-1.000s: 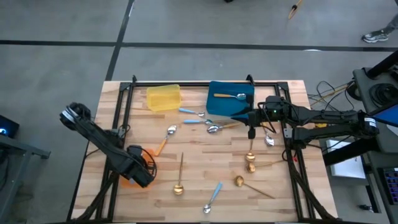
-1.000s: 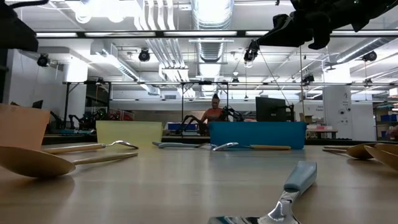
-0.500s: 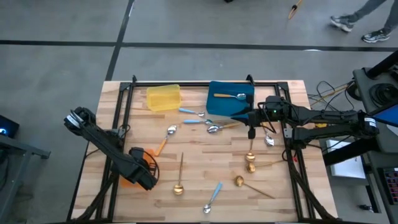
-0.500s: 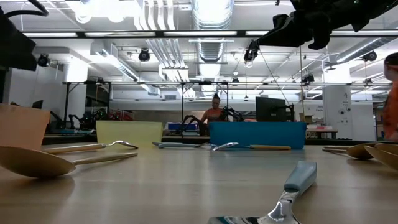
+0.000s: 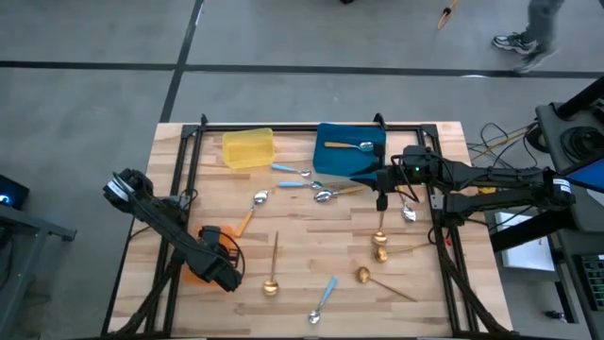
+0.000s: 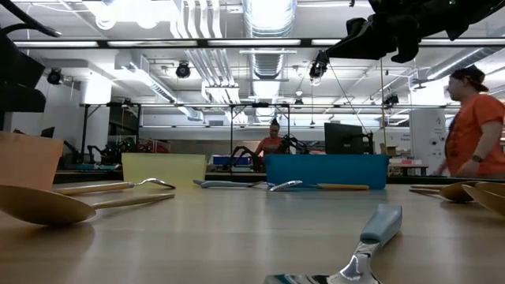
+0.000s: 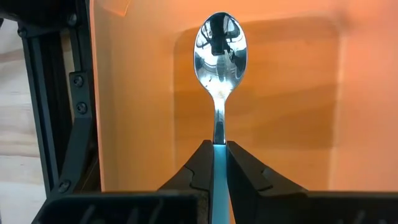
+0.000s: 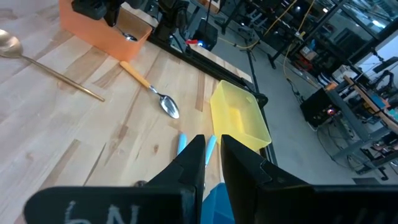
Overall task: Sort silverware by color (type)
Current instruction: Put the blue spoon into the orange bin
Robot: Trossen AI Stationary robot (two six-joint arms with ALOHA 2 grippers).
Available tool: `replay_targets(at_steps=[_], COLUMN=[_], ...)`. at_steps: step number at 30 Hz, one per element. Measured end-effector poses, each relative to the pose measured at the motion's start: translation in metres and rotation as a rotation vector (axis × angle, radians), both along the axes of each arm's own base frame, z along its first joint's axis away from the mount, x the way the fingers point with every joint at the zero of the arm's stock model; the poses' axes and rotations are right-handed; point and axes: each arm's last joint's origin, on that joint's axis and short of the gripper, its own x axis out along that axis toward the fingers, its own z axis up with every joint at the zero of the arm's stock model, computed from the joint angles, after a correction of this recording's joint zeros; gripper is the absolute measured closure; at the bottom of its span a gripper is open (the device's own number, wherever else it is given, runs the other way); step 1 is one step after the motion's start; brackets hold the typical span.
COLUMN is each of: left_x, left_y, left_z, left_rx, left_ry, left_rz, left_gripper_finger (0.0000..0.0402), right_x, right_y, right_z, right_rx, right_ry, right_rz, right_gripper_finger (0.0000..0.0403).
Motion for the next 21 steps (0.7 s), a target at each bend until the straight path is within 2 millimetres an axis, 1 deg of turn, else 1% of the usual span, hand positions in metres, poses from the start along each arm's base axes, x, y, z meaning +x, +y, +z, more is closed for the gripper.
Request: replay_targets(at_steps=[7,21], left_x=[0.0009,0.0014], left_y=[-0.0008,-0.0015], left_z=[-0.0043,-0.0063], left_rx=[0.007,0.003], left_ry=[0.019,0.029], left_rz=[-0.019,-0.027], left_gripper_finger=[0.0374,0.0371], right_x=[0.0000,0.0000], right_y=[0.0000,0.0001], right_z=[0.0000,0.0000], right_rx=[0.000,0.000], right_ry=[0.000,0.000], right_rz=[0.000,0.000], right_gripper_finger=[0.0360,0.0360])
